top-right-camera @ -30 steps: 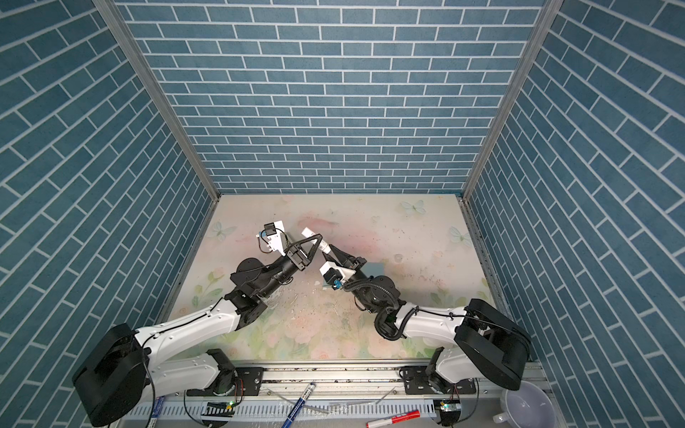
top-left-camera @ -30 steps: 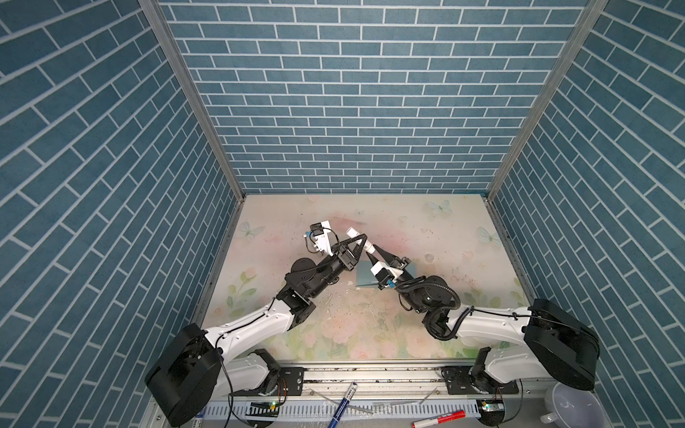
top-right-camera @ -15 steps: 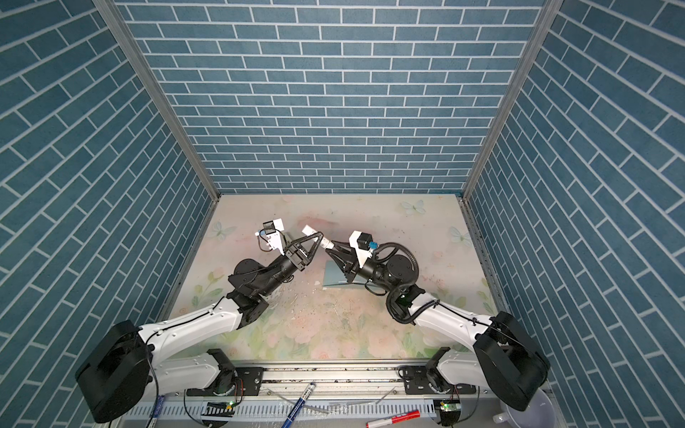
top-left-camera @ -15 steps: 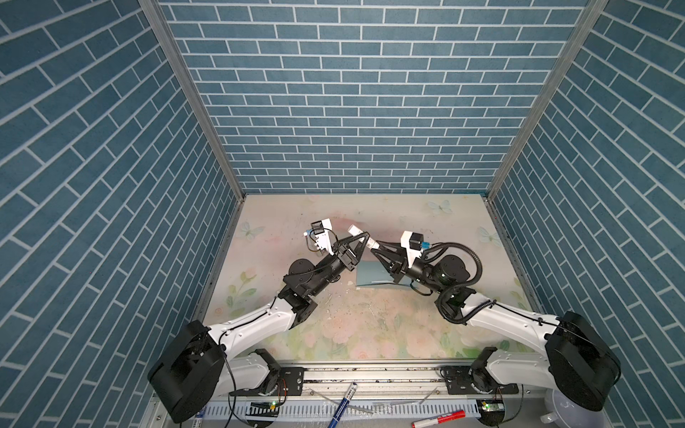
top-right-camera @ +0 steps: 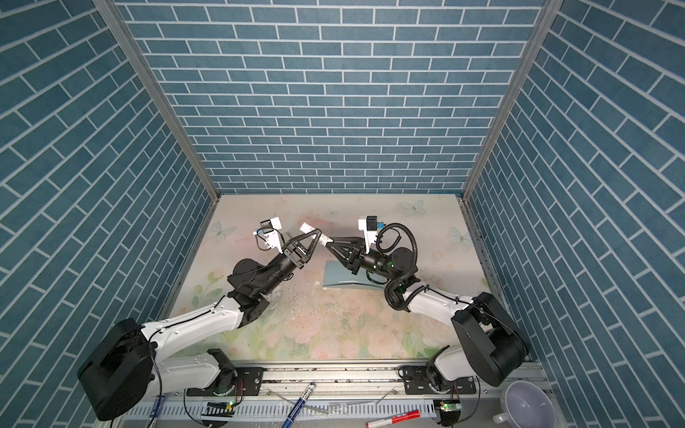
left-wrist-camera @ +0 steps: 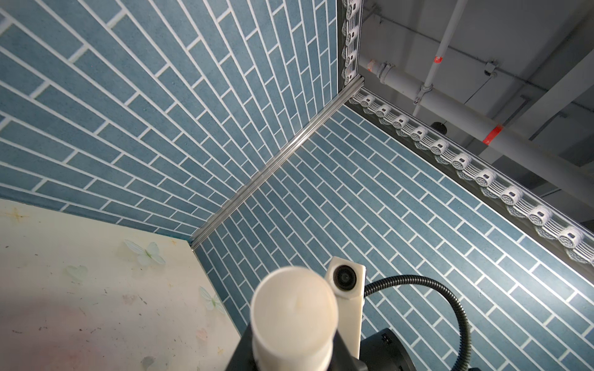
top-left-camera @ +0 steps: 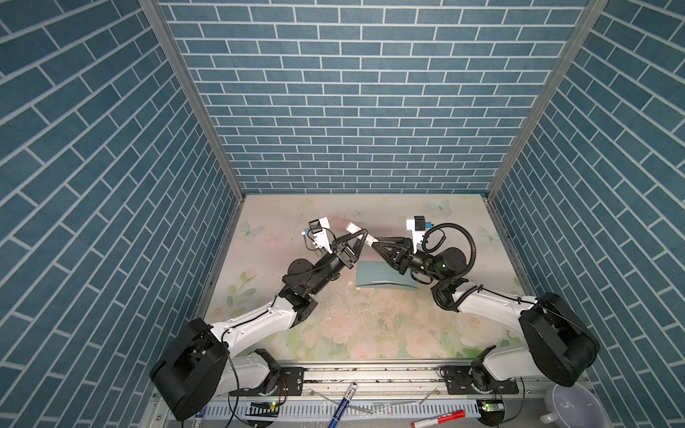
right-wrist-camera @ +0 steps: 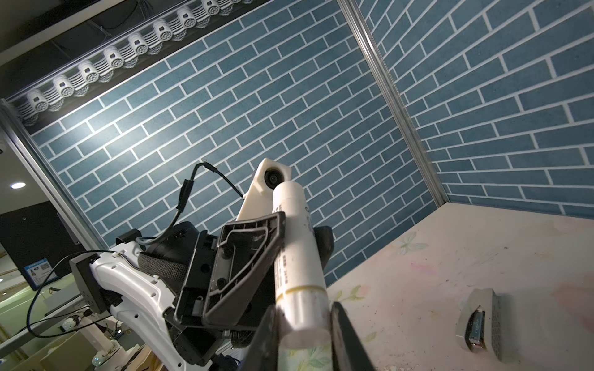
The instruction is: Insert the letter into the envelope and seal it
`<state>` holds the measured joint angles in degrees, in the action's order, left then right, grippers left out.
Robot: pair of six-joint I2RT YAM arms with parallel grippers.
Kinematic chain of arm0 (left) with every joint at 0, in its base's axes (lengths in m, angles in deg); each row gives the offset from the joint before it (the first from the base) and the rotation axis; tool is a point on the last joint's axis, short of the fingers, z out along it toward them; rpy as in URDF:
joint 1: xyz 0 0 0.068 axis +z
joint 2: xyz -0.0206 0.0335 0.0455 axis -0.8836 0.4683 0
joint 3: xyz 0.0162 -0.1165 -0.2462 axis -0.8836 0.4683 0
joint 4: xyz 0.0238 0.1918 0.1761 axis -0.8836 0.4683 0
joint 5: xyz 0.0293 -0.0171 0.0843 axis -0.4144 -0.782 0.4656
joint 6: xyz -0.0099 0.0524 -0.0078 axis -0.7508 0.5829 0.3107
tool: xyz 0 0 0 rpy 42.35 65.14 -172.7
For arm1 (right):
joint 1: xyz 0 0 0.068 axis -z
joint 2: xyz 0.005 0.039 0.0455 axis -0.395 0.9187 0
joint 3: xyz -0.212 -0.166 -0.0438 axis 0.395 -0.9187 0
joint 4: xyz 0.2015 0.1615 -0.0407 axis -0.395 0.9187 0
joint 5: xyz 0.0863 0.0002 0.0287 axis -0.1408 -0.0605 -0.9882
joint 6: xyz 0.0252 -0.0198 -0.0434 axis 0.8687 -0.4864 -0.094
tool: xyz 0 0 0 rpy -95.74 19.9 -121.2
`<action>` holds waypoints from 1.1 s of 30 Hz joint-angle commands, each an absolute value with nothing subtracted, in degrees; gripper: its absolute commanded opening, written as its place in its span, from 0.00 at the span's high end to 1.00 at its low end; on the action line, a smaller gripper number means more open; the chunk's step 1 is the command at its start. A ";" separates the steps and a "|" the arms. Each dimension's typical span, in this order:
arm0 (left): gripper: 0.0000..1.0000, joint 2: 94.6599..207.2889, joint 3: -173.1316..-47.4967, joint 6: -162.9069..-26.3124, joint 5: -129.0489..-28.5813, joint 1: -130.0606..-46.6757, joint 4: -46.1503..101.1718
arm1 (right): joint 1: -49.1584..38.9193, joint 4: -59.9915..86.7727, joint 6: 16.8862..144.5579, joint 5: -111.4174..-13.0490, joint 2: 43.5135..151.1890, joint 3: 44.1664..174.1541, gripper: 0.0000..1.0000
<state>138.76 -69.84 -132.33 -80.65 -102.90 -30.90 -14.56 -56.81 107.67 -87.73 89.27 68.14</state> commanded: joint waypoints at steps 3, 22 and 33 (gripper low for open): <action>1.00 136.43 -70.13 -130.52 -81.48 -103.23 -25.83 | -13.97 -51.39 82.70 -76.83 79.17 65.86 0.29; 1.00 136.07 -70.79 -130.91 -80.59 -103.26 -23.99 | -34.49 -51.99 17.72 -46.35 82.01 61.37 0.41; 1.00 135.97 -70.77 -130.87 -80.60 -103.21 -24.08 | -35.62 -55.21 15.46 -40.93 85.99 62.92 0.71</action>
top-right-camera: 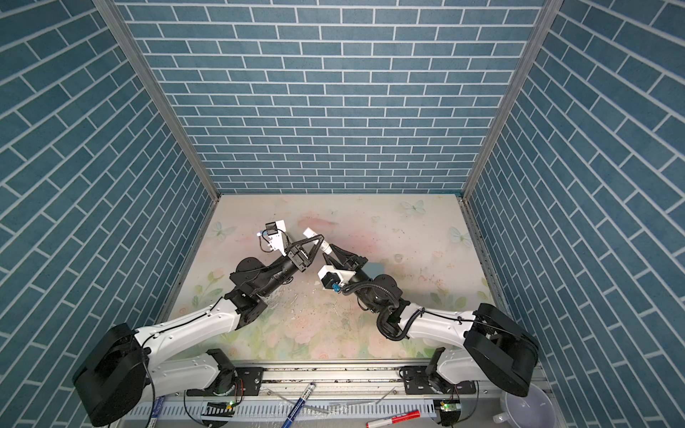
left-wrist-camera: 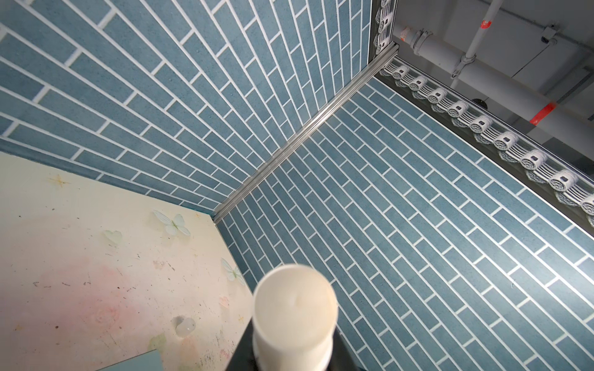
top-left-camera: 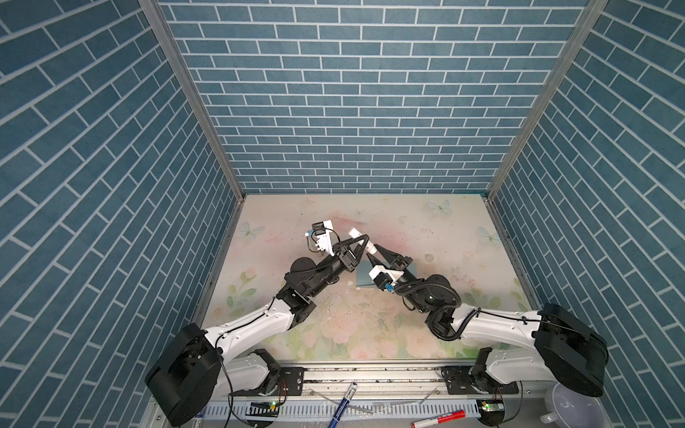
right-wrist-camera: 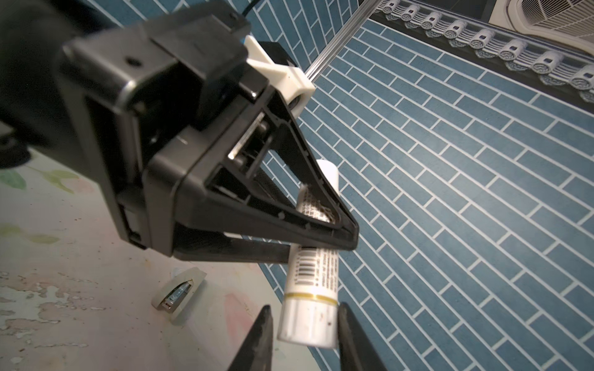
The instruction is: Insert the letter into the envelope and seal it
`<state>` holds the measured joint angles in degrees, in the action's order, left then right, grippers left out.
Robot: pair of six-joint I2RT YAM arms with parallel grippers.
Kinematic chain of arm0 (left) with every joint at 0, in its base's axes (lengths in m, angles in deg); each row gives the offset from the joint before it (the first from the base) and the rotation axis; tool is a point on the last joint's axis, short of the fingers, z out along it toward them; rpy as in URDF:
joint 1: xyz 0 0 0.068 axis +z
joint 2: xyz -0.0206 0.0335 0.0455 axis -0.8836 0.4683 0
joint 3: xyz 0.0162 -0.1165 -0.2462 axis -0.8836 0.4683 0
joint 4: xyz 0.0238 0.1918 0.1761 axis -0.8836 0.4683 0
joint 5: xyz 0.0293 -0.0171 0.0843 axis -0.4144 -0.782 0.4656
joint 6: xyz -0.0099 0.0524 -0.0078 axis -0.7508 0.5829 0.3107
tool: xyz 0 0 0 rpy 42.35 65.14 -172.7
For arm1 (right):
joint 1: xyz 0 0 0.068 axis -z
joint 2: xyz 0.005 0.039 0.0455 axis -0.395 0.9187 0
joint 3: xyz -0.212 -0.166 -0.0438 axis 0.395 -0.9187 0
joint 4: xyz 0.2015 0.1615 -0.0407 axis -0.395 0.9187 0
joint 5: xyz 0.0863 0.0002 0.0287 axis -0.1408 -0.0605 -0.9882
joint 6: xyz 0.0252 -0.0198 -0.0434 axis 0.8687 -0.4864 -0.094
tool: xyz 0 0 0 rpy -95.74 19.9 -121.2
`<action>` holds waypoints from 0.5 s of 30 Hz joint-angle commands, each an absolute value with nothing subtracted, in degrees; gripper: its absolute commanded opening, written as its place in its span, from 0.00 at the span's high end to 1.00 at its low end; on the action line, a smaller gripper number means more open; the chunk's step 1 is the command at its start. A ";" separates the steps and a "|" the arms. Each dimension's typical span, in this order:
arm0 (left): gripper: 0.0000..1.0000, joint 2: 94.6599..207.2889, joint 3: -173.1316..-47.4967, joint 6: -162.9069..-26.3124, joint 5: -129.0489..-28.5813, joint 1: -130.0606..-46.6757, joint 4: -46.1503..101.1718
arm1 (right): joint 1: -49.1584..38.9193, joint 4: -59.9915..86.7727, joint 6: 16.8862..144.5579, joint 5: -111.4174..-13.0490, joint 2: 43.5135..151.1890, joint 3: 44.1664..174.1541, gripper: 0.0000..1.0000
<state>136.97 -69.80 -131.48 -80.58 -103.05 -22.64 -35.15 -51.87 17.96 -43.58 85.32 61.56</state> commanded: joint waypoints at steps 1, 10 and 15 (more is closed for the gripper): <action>1.00 135.98 -70.81 -130.84 -80.56 -103.20 -24.08 | -35.62 -55.54 15.47 -40.72 86.18 62.99 0.73; 1.00 136.23 -70.88 -130.93 -80.95 -103.26 -24.15 | -35.57 -55.20 19.98 -41.64 85.81 63.79 0.94; 1.00 136.45 -70.92 -130.65 -81.27 -103.20 -24.34 | -34.23 -52.56 32.36 -46.37 82.66 64.07 1.00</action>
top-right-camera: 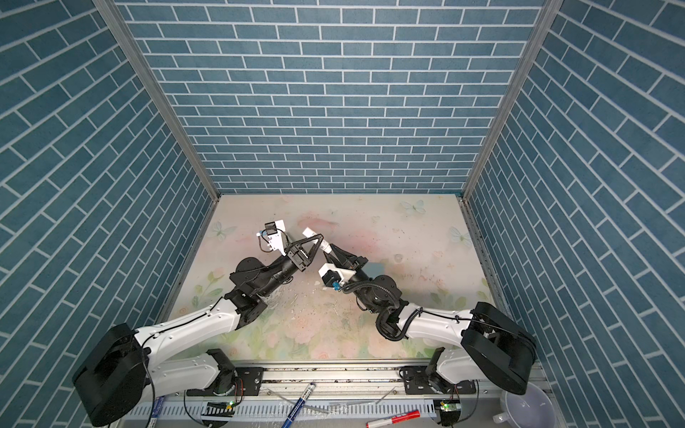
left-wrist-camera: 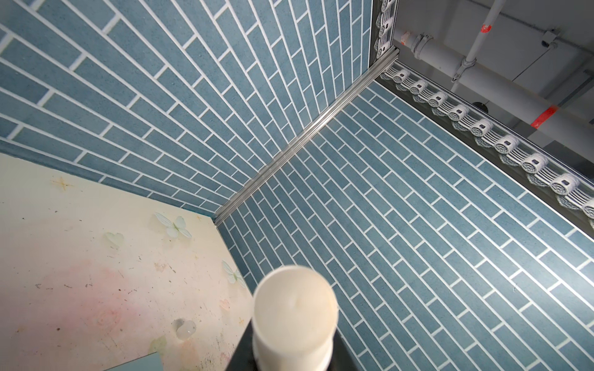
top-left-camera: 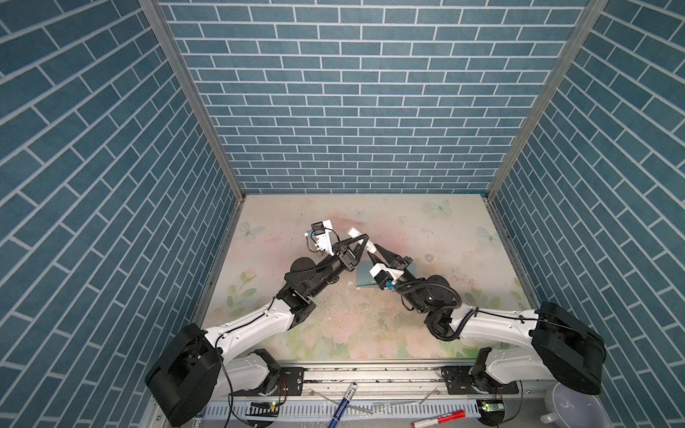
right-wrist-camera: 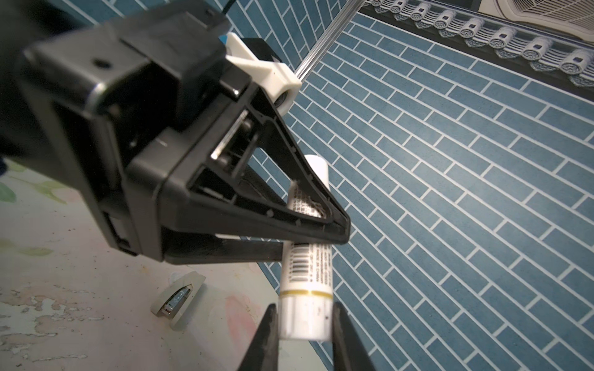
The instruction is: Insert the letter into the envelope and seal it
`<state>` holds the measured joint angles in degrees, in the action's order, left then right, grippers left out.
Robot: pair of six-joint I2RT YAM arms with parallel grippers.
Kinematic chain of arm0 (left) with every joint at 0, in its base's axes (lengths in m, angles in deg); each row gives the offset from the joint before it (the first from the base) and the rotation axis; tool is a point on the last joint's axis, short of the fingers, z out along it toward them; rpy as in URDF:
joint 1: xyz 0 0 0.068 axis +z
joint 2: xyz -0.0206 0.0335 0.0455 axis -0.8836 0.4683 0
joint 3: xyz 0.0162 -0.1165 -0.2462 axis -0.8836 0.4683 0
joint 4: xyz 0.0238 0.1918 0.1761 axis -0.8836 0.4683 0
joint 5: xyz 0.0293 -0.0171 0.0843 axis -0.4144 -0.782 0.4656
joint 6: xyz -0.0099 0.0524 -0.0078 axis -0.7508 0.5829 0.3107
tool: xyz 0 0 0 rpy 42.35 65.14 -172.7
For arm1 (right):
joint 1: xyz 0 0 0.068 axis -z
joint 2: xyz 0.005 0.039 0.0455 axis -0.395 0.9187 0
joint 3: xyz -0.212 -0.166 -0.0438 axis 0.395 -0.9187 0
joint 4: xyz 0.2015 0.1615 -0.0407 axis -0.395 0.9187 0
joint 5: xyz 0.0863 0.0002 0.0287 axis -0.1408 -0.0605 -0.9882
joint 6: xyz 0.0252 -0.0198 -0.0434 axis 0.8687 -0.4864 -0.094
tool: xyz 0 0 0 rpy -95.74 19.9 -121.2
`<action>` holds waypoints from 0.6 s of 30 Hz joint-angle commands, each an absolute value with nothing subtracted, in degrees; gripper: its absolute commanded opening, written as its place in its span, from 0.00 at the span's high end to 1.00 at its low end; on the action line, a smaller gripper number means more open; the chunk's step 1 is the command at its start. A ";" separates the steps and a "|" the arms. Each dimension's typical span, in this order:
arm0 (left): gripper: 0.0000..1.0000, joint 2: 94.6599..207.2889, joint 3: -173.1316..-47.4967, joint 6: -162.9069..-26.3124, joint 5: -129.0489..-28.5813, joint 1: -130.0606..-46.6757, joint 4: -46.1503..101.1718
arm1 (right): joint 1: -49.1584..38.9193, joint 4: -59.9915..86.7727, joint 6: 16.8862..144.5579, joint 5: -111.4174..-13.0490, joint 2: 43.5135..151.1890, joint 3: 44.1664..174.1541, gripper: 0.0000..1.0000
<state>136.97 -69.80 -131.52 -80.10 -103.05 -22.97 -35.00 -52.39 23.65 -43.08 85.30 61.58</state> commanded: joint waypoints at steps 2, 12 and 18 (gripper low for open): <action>1.00 136.44 -70.78 -130.48 -81.53 -103.25 -24.58 | -31.91 -49.50 42.07 -51.61 80.15 64.28 1.00; 1.00 137.35 -70.36 -129.26 -83.32 -103.21 -28.30 | -17.79 -44.12 92.14 -75.48 78.98 70.57 1.00; 1.00 137.71 -70.06 -128.99 -83.77 -103.23 -29.34 | -13.89 -58.10 111.83 -80.46 85.48 70.65 1.00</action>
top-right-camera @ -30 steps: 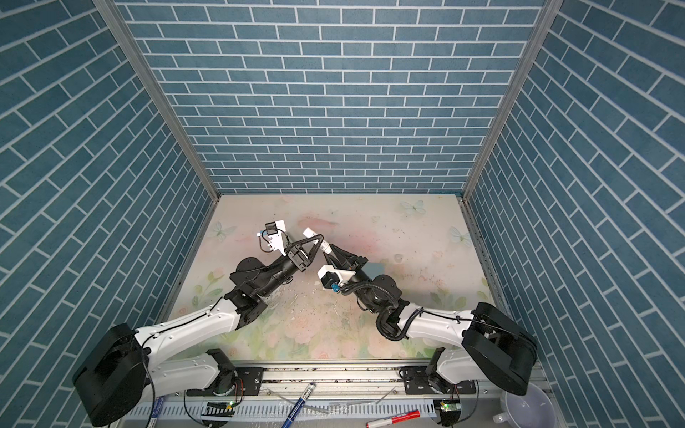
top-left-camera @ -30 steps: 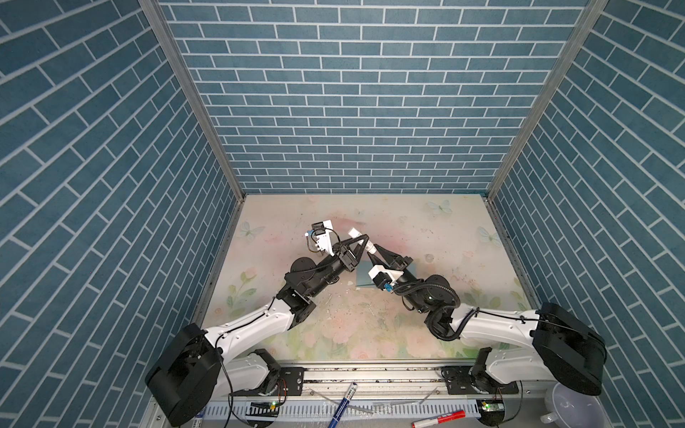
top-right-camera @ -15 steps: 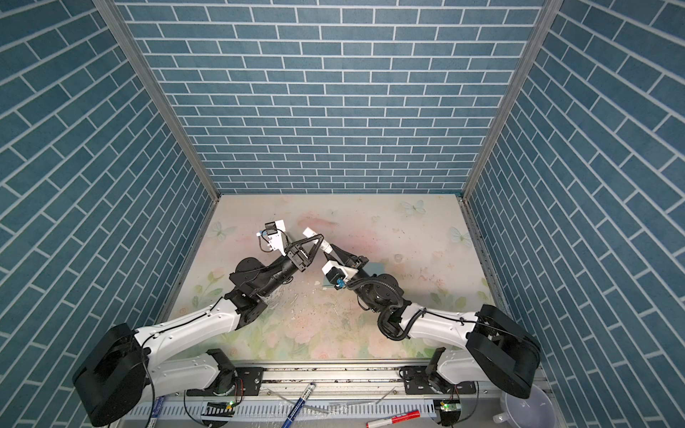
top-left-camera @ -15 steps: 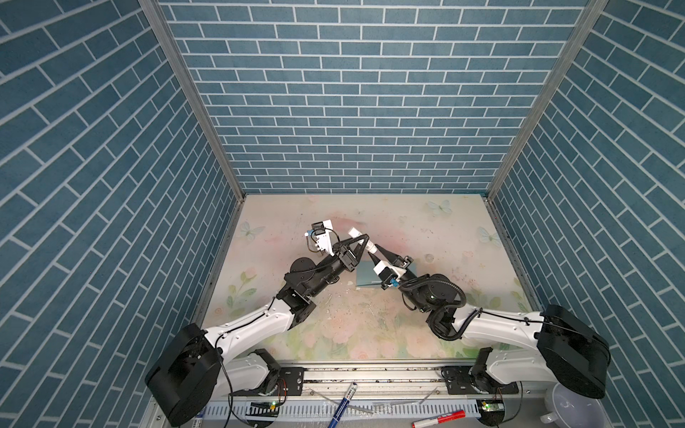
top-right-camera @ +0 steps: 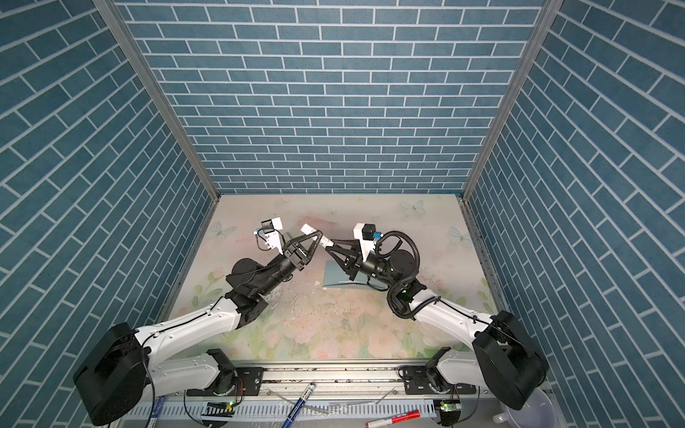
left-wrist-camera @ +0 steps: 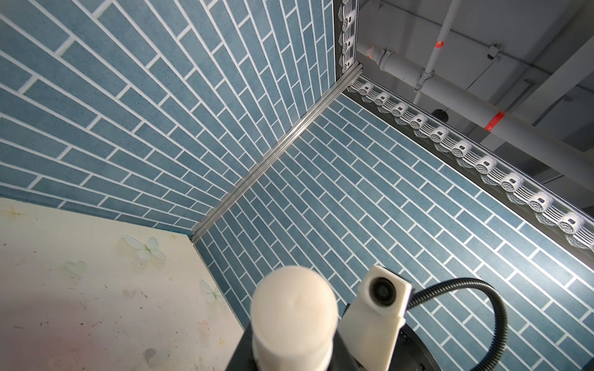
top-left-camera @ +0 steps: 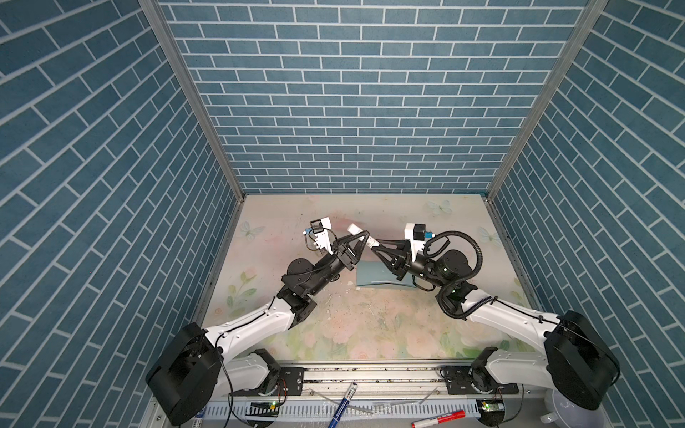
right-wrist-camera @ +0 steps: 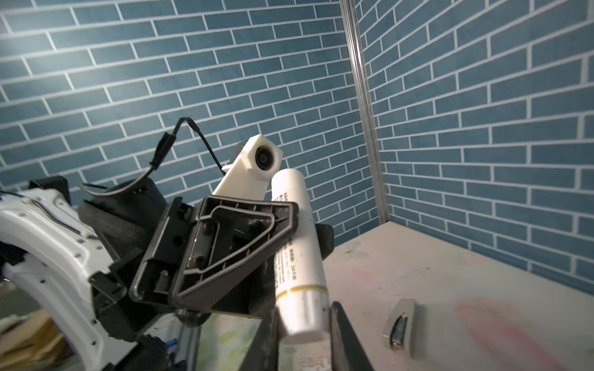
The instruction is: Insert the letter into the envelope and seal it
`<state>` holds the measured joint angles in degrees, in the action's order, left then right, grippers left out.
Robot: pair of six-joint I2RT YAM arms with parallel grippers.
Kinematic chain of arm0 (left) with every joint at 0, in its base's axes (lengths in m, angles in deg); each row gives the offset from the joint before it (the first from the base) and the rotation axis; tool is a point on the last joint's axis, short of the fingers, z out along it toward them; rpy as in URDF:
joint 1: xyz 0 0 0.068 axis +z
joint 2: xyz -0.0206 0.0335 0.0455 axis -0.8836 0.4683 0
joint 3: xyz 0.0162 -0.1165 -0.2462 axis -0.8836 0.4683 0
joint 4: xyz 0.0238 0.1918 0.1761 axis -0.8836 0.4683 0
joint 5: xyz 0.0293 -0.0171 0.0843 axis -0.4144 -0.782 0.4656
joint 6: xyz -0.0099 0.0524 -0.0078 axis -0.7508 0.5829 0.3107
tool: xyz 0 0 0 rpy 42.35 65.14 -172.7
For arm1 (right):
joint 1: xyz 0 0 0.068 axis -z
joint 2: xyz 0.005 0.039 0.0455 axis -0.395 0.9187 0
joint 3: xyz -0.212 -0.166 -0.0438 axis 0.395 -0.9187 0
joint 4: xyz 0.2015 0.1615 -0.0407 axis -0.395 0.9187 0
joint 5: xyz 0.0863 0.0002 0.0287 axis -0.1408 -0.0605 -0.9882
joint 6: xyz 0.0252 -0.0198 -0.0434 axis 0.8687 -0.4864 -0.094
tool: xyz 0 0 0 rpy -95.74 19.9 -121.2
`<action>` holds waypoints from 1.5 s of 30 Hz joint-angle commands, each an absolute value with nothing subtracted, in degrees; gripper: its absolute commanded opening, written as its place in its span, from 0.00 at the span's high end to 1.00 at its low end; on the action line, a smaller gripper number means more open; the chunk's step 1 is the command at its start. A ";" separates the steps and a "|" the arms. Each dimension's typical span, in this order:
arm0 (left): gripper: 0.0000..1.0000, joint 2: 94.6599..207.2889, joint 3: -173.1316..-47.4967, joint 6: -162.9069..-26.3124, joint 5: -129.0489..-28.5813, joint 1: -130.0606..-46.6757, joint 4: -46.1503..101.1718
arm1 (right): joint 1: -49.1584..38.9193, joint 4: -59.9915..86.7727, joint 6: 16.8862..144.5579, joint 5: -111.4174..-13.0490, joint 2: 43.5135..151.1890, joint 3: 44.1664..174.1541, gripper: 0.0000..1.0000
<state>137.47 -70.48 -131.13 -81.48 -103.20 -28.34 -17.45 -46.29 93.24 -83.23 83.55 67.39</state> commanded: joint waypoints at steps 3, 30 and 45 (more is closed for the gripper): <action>1.00 137.57 -70.05 -128.95 -83.86 -103.28 -29.22 | -13.05 -62.19 116.62 -81.50 88.12 71.27 1.00; 1.00 135.95 -70.80 -130.89 -80.50 -103.22 -22.41 | -32.96 -50.87 20.65 -47.48 79.56 59.55 0.38; 1.00 135.75 -70.66 -131.01 -80.53 -103.17 -22.58 | -36.33 -59.81 14.33 -38.58 87.84 62.82 0.66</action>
<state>136.71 -70.48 -131.37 -80.62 -102.98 -21.72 -35.96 -56.52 17.07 -40.91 87.31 60.60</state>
